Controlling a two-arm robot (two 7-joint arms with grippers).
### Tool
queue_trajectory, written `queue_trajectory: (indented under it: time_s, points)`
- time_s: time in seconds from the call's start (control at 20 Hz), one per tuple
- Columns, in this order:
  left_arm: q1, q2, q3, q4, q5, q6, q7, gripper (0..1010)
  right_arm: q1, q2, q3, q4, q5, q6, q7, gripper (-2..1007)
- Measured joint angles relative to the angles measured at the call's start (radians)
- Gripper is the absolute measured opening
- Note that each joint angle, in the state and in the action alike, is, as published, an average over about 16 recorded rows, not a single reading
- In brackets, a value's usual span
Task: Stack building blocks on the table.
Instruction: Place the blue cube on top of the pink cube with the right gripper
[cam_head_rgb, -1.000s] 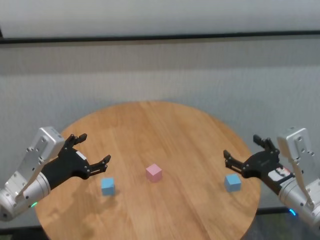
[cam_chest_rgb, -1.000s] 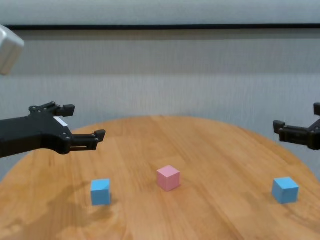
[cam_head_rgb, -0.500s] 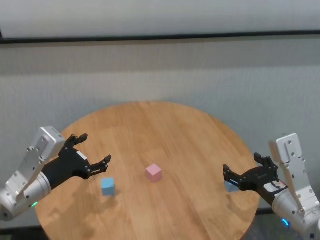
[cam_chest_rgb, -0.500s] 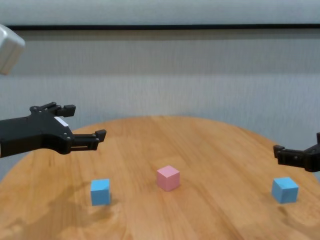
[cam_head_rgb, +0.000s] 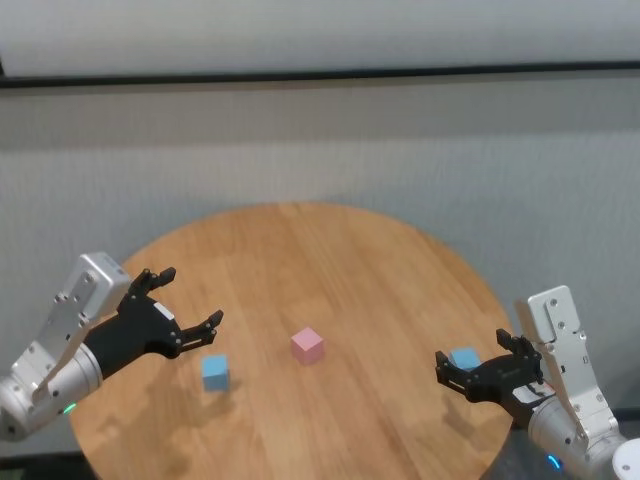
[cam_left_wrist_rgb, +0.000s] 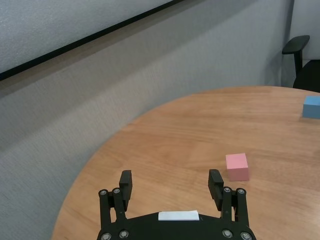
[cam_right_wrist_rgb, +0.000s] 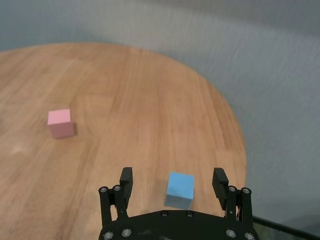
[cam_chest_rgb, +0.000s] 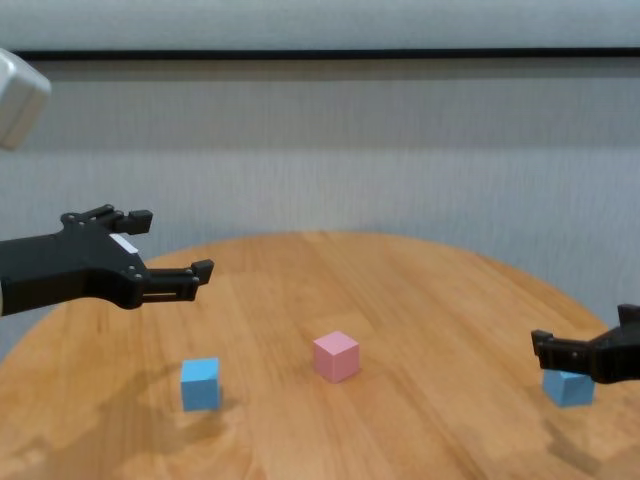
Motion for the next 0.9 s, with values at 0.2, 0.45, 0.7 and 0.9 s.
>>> queue_trajectory:
  time_s: [0.2,0.45,0.7,0.9]
  points:
    - [0.000,0.000,0.000,0.000,0.000,0.000,0.000,999,0.002,-0.013,0.001,0.018,-0.015,0.004,-0.006,1004]
    - [-0.001,0.000,0.000,0.000,-0.001,0.001,-0.001,999,0.007,-0.029,0.007,0.042,-0.033,0.002,-0.011,1004]
    - [-0.001,-0.001,0.000,0.000,-0.001,0.001,-0.001,999,0.013,-0.046,0.012,0.066,-0.045,-0.001,-0.011,1004]
    - [-0.001,-0.001,0.000,0.000,-0.001,0.001,-0.001,999,0.017,-0.062,0.017,0.083,-0.051,-0.002,-0.009,1005]
